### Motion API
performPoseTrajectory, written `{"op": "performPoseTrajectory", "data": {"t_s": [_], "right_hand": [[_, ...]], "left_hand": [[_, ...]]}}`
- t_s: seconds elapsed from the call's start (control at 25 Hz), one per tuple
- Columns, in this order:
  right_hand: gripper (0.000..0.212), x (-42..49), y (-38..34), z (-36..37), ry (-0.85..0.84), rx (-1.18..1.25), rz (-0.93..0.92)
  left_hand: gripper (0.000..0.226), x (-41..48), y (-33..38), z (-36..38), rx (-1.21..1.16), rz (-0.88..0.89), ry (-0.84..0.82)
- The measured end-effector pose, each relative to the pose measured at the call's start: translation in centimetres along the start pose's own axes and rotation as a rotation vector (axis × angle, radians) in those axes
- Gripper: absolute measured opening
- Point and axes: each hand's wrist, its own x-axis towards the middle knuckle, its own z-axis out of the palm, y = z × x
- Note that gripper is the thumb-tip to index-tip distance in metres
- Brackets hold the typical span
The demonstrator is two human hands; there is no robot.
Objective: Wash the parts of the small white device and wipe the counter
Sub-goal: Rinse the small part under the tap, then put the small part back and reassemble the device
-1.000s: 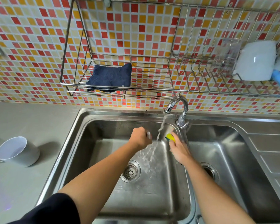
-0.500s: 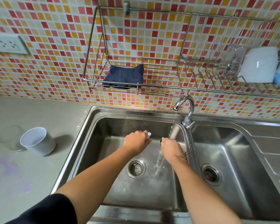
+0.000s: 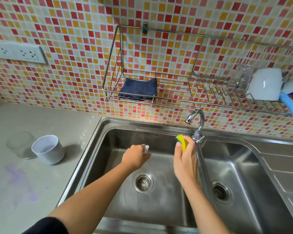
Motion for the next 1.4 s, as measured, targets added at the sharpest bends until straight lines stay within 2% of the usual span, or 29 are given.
{"op": "performPoseTrajectory", "data": {"t_s": [0.08, 0.12, 0.2, 0.4, 0.64, 0.72, 0.76, 0.8, 0.92, 1.0, 1.08, 1.2, 1.28, 1.4], "right_hand": [[0.035, 1.1, -3.5, -1.6, 0.2, 0.066, -0.276], [0.038, 2.4, -5.6, -2.3, 0.25, 0.092, -0.347], [0.042, 5.9, -10.0, -3.6, 0.233, 0.13, -0.331], [0.055, 15.4, -16.1, -2.2, -0.179, -0.208, -0.092], [0.068, 19.4, -13.9, 2.9, -0.588, -0.69, 0.142], [0.072, 19.6, -13.8, 3.0, -0.631, -0.758, 0.168], [0.07, 19.2, -14.0, 2.8, -0.57, -0.757, 0.148], [0.066, 18.6, -14.3, 2.6, -0.438, -0.713, 0.09], [0.036, 14.8, -14.4, 2.2, 0.11, -0.346, -0.328], [0.017, 10.7, -13.6, 2.6, 0.248, -0.104, -0.569], [0.011, 5.6, -12.0, 4.5, 0.167, 0.013, -0.654], [0.014, -1.4, -8.9, 9.8, -0.087, 0.048, -0.575], [0.014, -5.1, -7.6, 14.4, -0.275, 0.005, -0.484], [0.018, -8.2, -8.6, 20.5, -0.544, -0.013, -0.324]], "left_hand": [[0.027, -0.1, 0.0, -0.8, -0.014, 0.005, 0.023], [0.028, -0.2, 0.1, -1.2, -0.02, 0.01, 0.037], [0.029, -0.4, 0.2, -2.0, -0.031, 0.021, 0.061], [0.03, -1.3, -0.2, -3.9, -0.095, 0.048, 0.122], [0.03, -2.8, -2.1, -5.6, -0.124, 0.093, 0.175], [0.031, -2.9, -2.6, -6.0, -0.147, 0.095, 0.185], [0.031, -2.9, -2.9, -6.1, -0.163, 0.093, 0.186], [0.03, -3.0, -3.1, -6.2, -0.187, 0.091, 0.185], [0.025, -3.3, -4.2, -6.4, -0.343, 0.067, 0.153], [0.026, -3.6, -5.5, -6.6, -0.468, 0.032, 0.123], [0.027, -4.0, -7.5, -7.3, -0.63, -0.073, 0.152], [0.021, -4.6, -10.6, -10.6, -0.825, -0.2, 0.268], [0.02, -5.1, -13.4, -13.8, -0.778, -0.218, 0.31], [0.018, -5.3, -18.1, -18.3, -0.588, -0.184, 0.304]]}}
